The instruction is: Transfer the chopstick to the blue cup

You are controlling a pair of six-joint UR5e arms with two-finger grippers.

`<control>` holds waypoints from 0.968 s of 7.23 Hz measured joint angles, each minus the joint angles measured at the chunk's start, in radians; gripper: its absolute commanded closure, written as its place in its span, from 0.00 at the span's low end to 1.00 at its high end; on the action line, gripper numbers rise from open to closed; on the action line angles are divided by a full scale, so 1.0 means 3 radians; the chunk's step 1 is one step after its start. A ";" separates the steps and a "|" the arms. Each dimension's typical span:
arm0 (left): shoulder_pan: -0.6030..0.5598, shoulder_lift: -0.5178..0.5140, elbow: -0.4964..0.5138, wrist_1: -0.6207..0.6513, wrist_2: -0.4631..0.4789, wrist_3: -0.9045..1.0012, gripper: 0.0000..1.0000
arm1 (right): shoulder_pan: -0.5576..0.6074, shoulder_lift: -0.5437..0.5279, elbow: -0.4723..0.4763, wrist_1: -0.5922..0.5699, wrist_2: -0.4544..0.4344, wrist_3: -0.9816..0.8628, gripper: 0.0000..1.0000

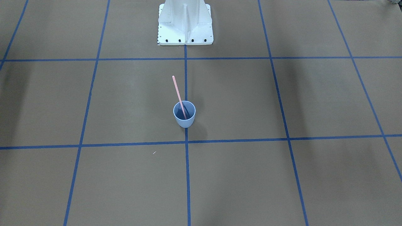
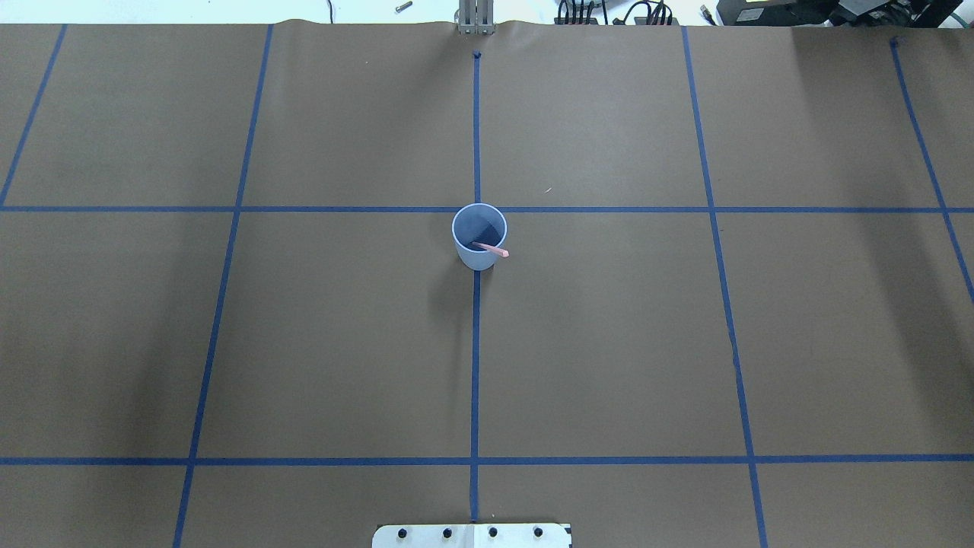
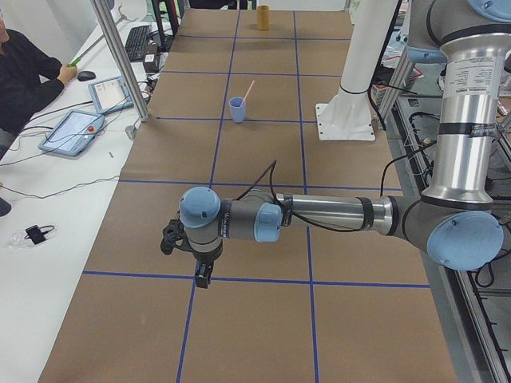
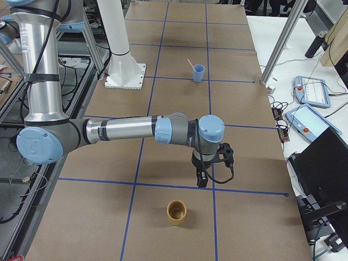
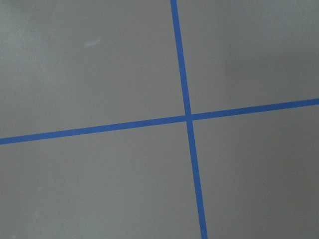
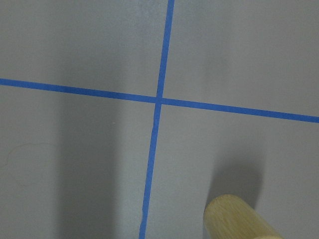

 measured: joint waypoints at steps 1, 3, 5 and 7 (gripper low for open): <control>0.0002 -0.0012 -0.0003 0.0006 0.0001 -0.0069 0.01 | 0.0001 -0.0106 -0.0034 0.0135 0.0006 0.0009 0.00; 0.0004 -0.0015 -0.0015 -0.0012 -0.0001 -0.0270 0.01 | 0.0003 -0.0190 -0.0119 0.0267 0.0052 0.0020 0.00; 0.0004 -0.0009 -0.0013 -0.0016 0.0000 -0.0319 0.01 | 0.0003 -0.0196 -0.0175 0.0279 0.0100 0.0026 0.00; 0.0004 0.0002 -0.0010 -0.0018 0.0003 -0.0325 0.01 | 0.0004 -0.0172 -0.0180 0.0271 0.0110 0.0025 0.00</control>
